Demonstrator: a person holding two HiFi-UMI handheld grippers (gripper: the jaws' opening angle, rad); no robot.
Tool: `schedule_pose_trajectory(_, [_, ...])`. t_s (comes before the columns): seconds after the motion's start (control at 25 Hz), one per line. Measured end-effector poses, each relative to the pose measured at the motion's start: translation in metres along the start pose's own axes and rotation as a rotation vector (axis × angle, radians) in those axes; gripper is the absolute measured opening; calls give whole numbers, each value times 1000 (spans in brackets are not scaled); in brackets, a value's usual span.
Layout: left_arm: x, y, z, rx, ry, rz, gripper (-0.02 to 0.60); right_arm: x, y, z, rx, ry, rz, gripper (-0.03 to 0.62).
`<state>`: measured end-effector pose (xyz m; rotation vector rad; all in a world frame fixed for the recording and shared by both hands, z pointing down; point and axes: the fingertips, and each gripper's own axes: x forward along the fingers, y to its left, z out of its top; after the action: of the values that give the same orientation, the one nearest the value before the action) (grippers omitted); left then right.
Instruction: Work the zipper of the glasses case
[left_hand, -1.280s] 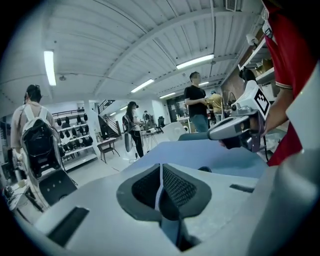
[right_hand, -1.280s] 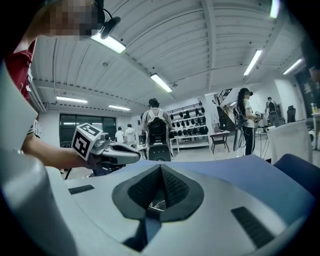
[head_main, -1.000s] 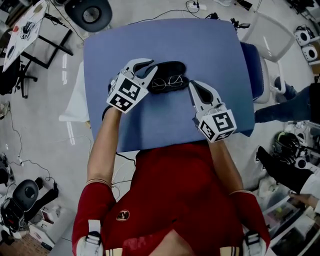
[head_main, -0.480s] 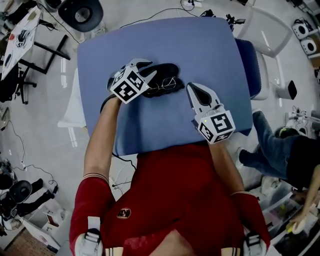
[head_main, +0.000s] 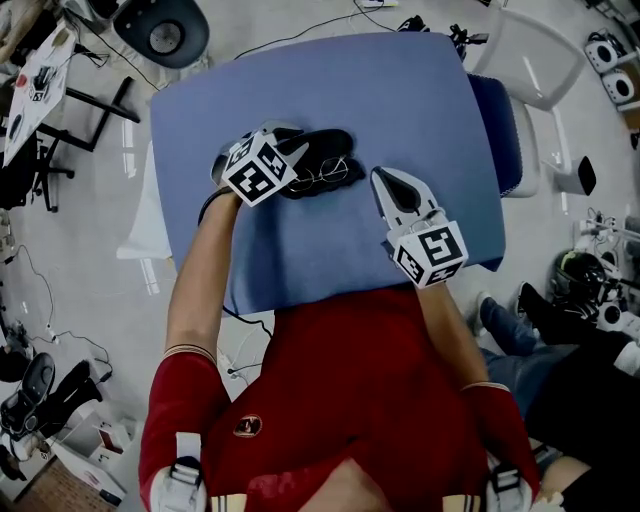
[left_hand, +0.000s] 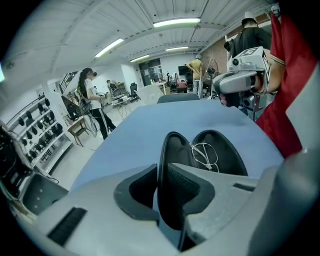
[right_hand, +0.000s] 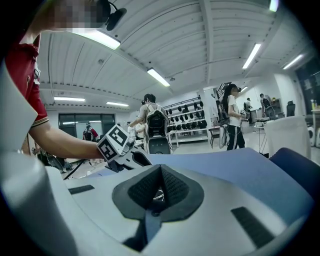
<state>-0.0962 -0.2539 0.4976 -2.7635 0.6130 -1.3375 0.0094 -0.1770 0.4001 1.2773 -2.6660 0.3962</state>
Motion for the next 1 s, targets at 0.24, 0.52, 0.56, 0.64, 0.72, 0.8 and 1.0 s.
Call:
schedule_pose_trajectory(0.24, [-11,-8,15,77,-33,50,46,-2,-7,-3,4,0,7,-2])
schedule_pose_trajectory(0.52, [-32,-33,27,184,-53,105,46,-2,-7,-11,6,22,27,-2])
schedule_pose_trajectory(0.56, [-35,-38,29,192,-57,113,46,-3,-9,-12,6,24,28,-2])
schedule_pose_trajectory(0.64, [-40,-47,31,205,-64,127,46,-3,-10,-14,6,30,27,-2])
schedule_pose_trajectory(0.72, [-46,-58,30,217,-70,134,48,-3,-8,-15,6,33,29,-2])
schedule_pose_trajectory(0.8, [-51,-69,29,224,-78,140,48,-2,-6,-15,10,32,39,-2])
schedule_pose_trajectory(1.0, [-57,-88,31,282,-65,188,48,5,-8,-12,22,40,100,3])
